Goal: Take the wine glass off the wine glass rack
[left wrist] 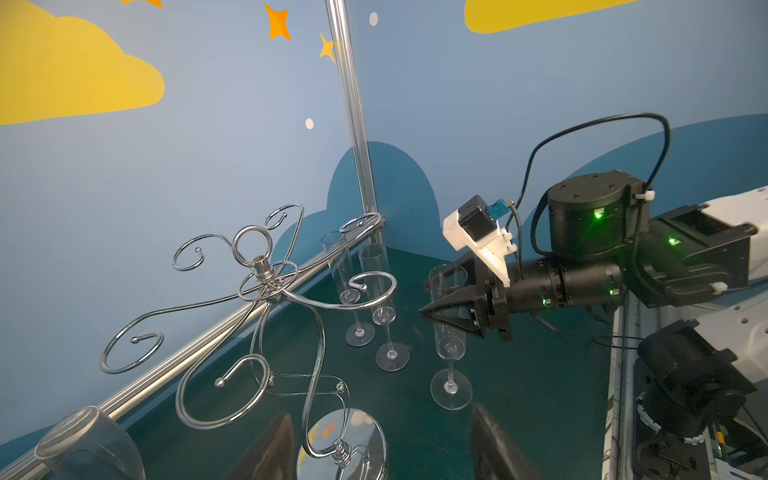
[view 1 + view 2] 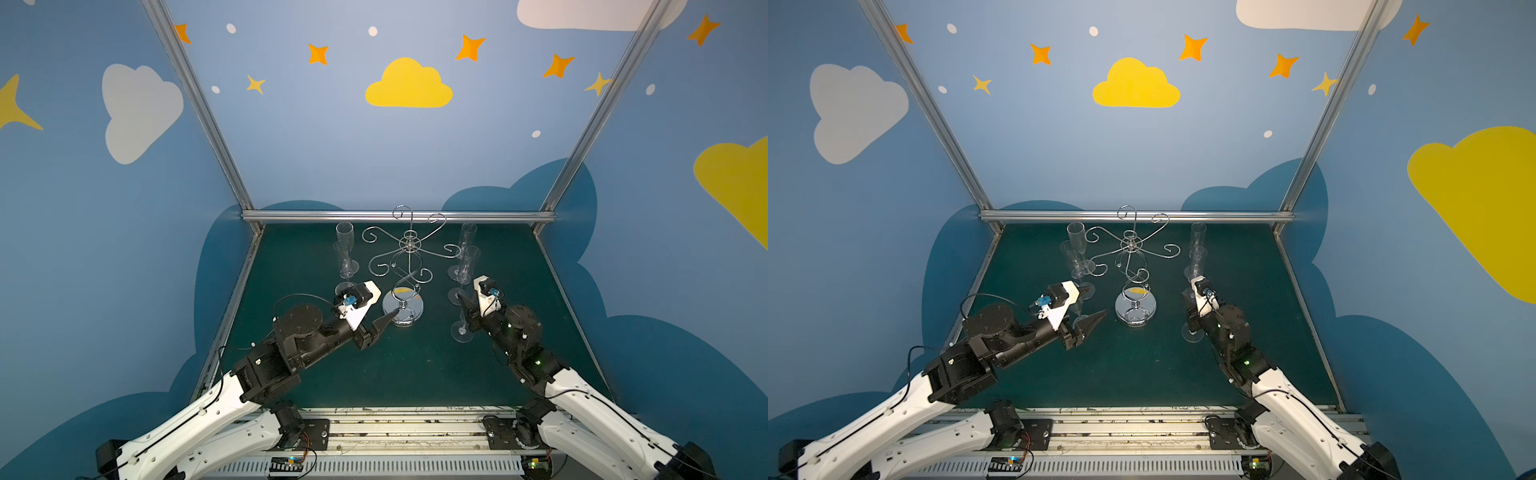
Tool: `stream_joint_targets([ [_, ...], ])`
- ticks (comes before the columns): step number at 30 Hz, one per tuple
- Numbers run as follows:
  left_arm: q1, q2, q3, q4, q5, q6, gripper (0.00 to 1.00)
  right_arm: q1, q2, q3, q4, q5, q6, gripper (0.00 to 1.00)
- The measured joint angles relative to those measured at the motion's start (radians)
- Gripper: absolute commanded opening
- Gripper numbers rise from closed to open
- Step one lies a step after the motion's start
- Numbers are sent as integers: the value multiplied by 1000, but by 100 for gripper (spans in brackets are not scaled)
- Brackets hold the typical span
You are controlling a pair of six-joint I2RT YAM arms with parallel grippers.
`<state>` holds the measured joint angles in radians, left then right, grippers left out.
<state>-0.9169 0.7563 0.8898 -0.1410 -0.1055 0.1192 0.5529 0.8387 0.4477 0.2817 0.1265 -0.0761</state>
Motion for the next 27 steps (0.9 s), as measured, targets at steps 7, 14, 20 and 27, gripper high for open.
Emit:
stream_joint_targets([
  [7,0,21,4,0,-3,0,66,-78,114,95,23,-62,19,25],
  [14,0,23,5,0,-4,-1,66,-109,179,98,61,-103,45,25],
  [20,0,23,5,0,-4,-4,66,-132,217,98,88,-122,61,26],
  [27,0,22,5,0,-4,-8,66,-148,236,96,95,-129,72,29],
])
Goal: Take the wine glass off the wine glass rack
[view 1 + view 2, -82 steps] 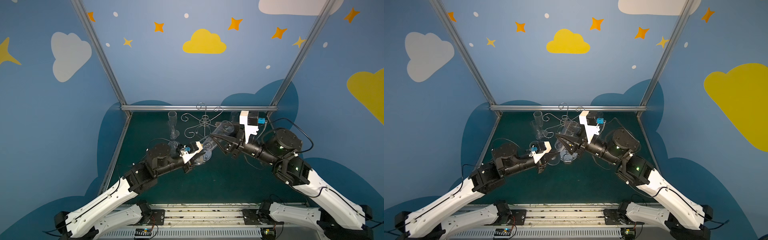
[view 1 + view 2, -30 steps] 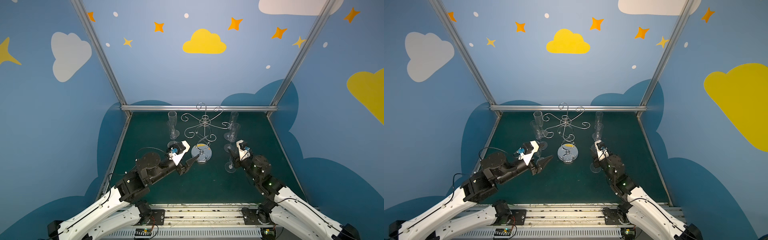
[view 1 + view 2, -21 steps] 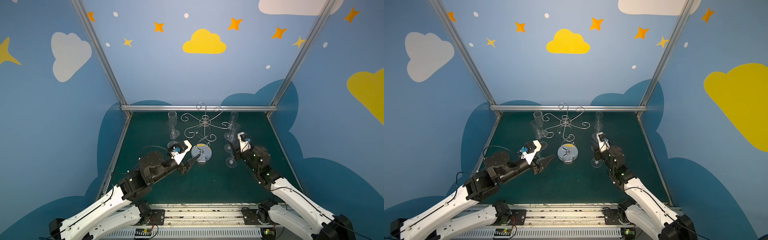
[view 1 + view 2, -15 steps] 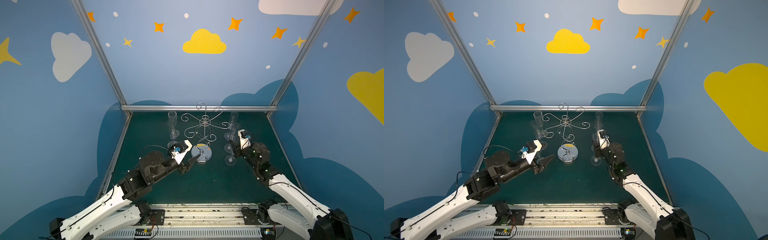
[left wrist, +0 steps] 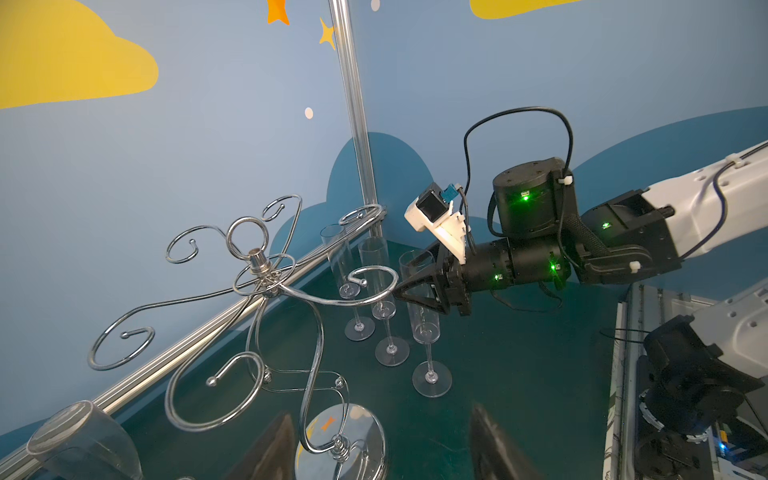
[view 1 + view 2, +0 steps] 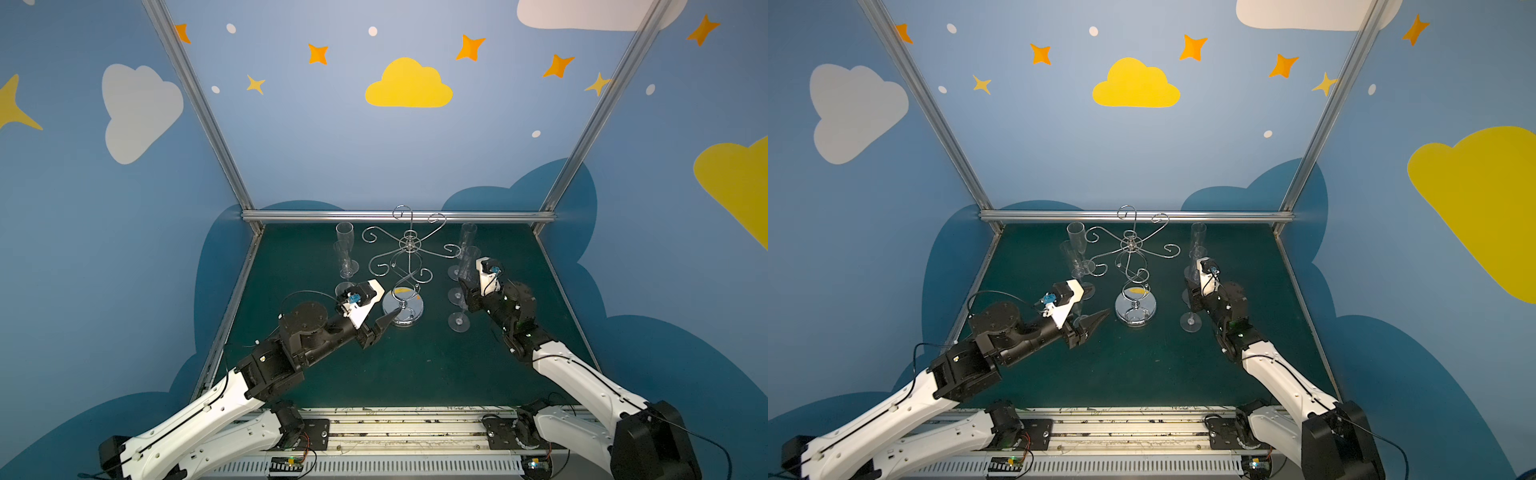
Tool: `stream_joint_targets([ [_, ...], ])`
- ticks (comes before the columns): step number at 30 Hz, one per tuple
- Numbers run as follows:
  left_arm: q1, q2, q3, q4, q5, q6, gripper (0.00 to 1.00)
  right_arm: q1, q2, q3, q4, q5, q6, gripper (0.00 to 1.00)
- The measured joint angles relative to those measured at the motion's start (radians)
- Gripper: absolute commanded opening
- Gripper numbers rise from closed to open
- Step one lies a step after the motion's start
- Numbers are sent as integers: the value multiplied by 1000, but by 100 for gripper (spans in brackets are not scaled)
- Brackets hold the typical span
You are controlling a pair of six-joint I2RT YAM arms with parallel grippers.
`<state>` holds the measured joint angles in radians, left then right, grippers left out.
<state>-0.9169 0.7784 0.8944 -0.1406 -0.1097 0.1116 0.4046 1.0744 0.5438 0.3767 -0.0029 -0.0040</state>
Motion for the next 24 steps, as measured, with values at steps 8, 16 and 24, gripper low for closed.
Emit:
stream_joint_targets([
  [8,0,-8,0,0,-4,-1,67,-10,-1,-6,-2,-3,11,75],
  [16,0,-11,-1,0,-16,0,68,-14,-36,-9,-47,-6,3,85],
  [24,0,-39,-12,31,-60,16,72,-14,-163,-9,-130,-6,-32,86],
])
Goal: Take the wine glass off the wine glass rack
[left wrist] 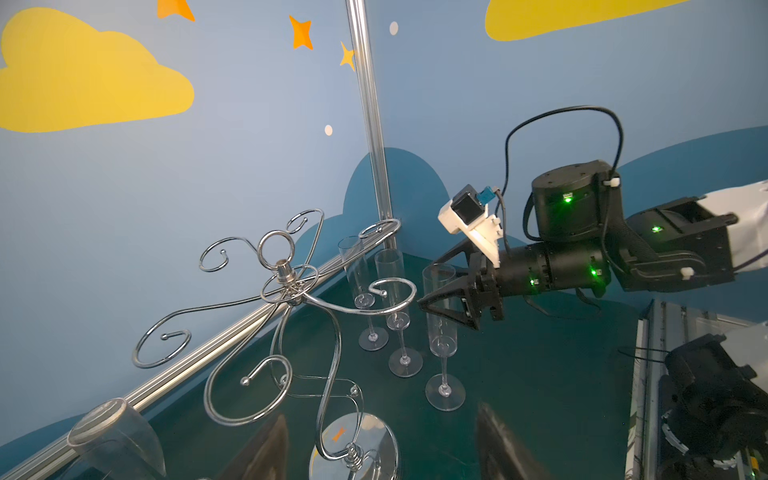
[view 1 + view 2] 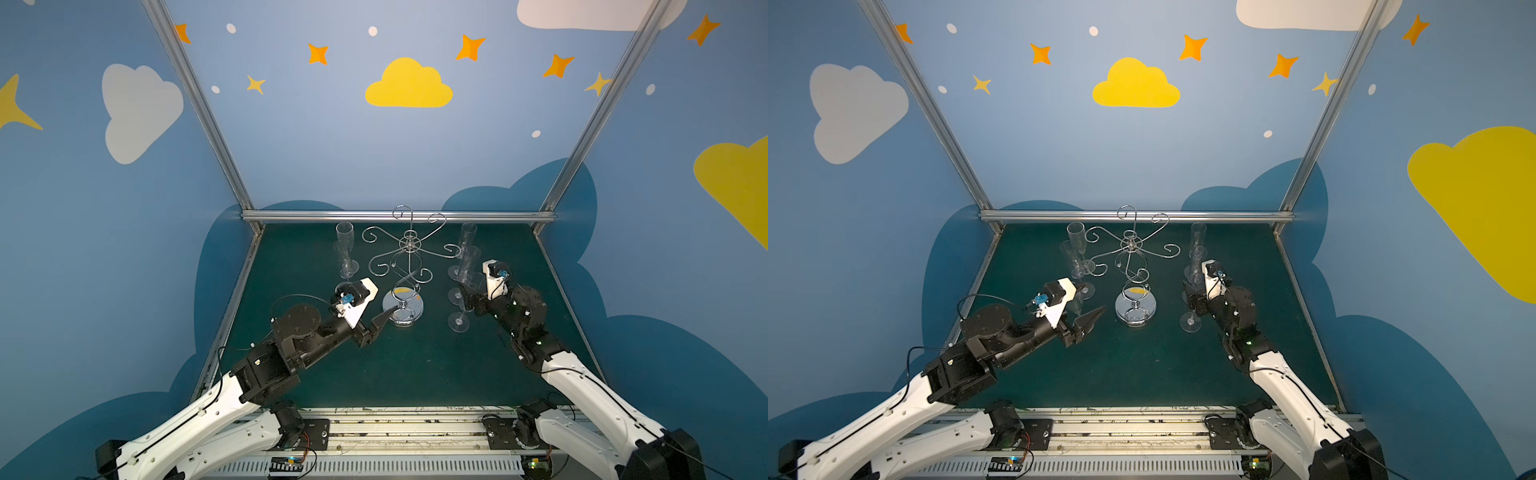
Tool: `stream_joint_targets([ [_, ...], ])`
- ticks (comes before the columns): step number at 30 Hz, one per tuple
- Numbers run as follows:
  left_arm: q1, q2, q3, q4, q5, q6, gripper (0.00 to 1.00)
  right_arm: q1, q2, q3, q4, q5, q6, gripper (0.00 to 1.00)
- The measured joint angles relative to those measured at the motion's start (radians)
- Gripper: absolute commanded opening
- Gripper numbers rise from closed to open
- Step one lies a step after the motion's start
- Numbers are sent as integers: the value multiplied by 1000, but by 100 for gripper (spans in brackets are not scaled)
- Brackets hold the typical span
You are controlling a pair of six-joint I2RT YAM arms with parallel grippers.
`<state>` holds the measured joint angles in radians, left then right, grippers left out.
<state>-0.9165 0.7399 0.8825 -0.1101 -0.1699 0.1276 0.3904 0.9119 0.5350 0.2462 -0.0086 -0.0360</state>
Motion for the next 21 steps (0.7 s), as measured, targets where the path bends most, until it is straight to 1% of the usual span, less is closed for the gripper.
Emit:
stream_joint_targets([
  [5,5,-23,-23,40,-64,33,76,-1,-121,4,-92,13,-34,87],
  [8,23,-31,-28,61,-106,58,81,-1,-191,20,-148,23,-51,87],
  [11,55,-37,-37,92,-141,79,88,-1,-242,35,-166,12,-63,88],
  [16,169,-35,-72,159,-139,82,91,-1,-269,69,-180,-57,-95,88],
  [21,339,22,-89,243,-118,50,92,-2,-195,179,-195,-60,-135,90],
])
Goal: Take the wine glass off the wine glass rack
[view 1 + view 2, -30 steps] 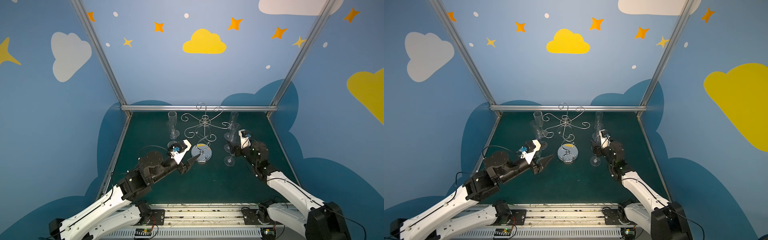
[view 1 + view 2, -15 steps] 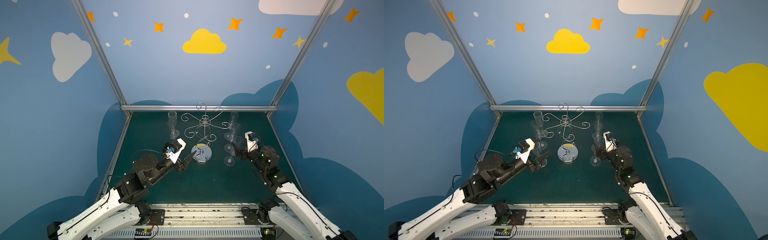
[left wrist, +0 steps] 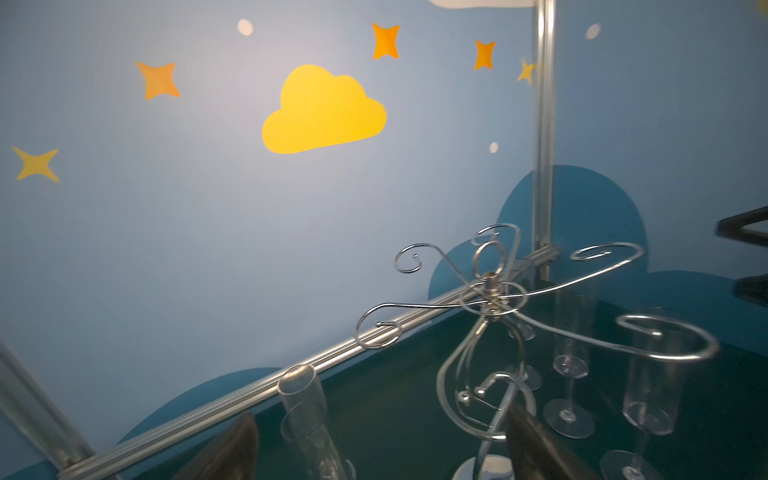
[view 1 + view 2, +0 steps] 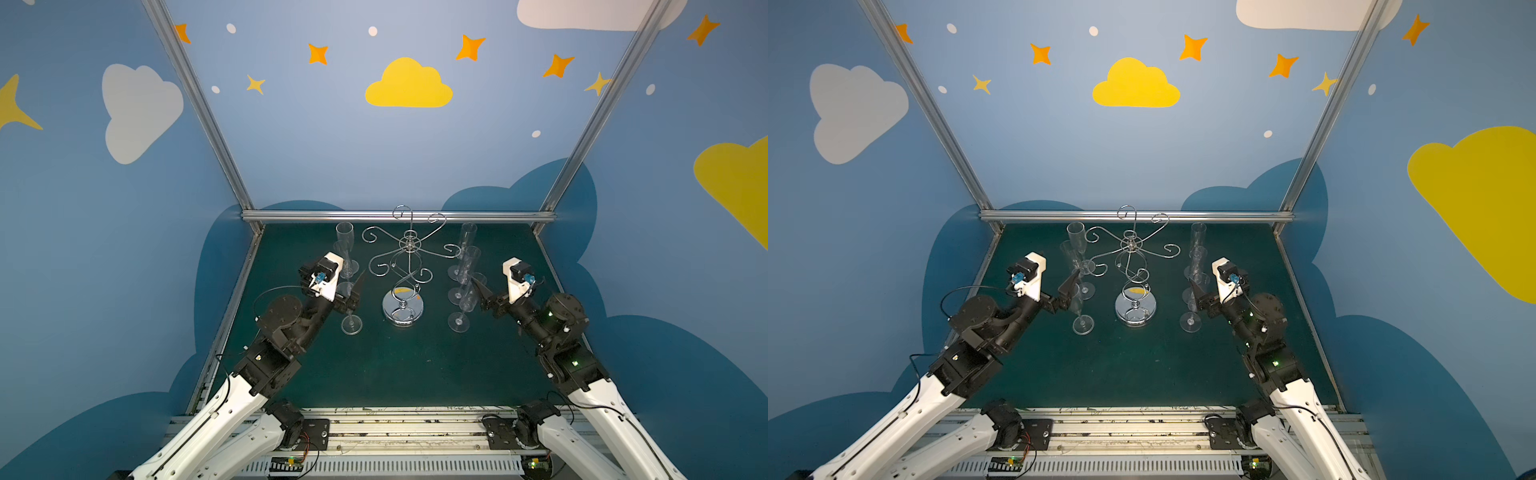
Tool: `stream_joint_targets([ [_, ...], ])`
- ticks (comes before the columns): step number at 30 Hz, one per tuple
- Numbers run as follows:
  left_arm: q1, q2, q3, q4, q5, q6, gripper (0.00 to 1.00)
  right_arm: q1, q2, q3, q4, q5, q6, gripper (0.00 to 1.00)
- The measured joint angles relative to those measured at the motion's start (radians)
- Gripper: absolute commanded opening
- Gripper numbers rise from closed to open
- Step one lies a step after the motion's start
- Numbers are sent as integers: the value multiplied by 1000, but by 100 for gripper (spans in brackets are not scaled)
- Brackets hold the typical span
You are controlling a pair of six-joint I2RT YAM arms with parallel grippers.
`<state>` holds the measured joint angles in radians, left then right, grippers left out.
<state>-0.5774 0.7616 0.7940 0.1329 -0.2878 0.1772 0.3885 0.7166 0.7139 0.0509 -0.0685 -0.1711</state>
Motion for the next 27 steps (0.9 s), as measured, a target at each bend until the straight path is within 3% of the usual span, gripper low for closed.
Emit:
stream_joint_targets([
  [5,202,35,-12,59,7,-43,94,-66,120,91,-1,42,-63,90],
  [10,455,31,-74,114,45,-138,96,-281,219,105,14,20,-42,91],
  [16,657,81,-231,156,32,-288,99,-505,261,48,63,7,63,91],
  [20,702,131,-327,144,23,-397,99,-523,298,-48,88,7,130,91],
  [27,698,306,-424,229,25,-443,99,-515,459,-245,153,-53,185,91],
])
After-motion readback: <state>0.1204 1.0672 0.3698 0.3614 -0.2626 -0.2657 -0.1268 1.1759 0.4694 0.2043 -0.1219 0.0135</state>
